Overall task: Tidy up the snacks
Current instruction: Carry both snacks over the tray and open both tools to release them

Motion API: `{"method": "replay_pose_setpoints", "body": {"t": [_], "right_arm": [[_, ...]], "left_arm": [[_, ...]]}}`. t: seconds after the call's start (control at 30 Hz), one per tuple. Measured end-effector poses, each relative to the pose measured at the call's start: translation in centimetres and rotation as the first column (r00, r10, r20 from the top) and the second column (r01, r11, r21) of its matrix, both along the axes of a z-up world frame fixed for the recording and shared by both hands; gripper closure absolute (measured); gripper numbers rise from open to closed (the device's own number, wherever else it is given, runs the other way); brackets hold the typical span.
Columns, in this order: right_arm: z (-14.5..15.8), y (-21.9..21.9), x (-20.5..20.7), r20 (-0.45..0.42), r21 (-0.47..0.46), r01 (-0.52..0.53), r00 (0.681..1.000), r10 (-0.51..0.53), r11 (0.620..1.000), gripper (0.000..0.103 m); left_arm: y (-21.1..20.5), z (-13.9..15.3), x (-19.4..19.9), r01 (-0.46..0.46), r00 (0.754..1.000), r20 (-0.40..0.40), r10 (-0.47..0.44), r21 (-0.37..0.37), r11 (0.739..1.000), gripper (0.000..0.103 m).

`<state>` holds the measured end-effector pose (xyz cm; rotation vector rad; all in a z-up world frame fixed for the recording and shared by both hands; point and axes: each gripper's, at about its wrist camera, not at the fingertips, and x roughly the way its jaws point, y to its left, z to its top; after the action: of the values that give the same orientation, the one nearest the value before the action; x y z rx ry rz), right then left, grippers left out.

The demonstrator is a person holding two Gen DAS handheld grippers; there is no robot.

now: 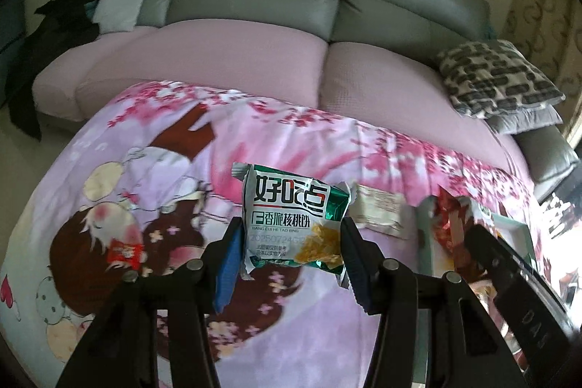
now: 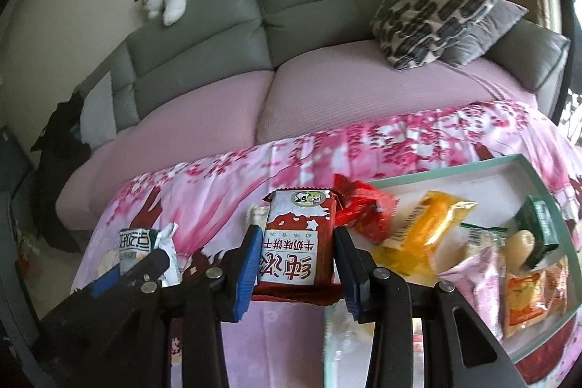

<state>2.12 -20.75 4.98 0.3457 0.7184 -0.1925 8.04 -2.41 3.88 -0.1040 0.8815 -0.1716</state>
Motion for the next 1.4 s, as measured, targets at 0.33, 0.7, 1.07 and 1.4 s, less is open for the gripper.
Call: {"method": "replay_pose_setpoints", "body": {"t": [0.33,0.7,1.07,1.4], "right_arm": [[1.2,-6.3,-3.2,0.024,-0.001,0.173,0.985,-0.172,0.985,0.061],[1.9,-13.3,-7.9,0.027,0.014,0.351,0.936,-0.351,0.936,0.061],[1.8,-17.3,-10.8,0.026,0.036,0.409,0.911,-0.410,0.912,0.061],[0.1,-17.6,-9.5,0.001,0.047,0.354,0.935,-0.355,0.934,0.061]], "left_arm": [[-1.5,0.7,-0.7,0.048,0.999,0.014,-0.047,-0.044,0.998,0.049],[-6.3,1.8,-2.0,0.153,0.988,0.031,-0.152,-0.064,0.986,0.049],[-13.4,1.4,-4.0,0.303,0.953,0.020,-0.303,-0.024,0.953,0.049],[-16.3,-1.7,-2.5,0.288,0.957,-0.040,-0.288,0.009,0.958,0.049]]}}
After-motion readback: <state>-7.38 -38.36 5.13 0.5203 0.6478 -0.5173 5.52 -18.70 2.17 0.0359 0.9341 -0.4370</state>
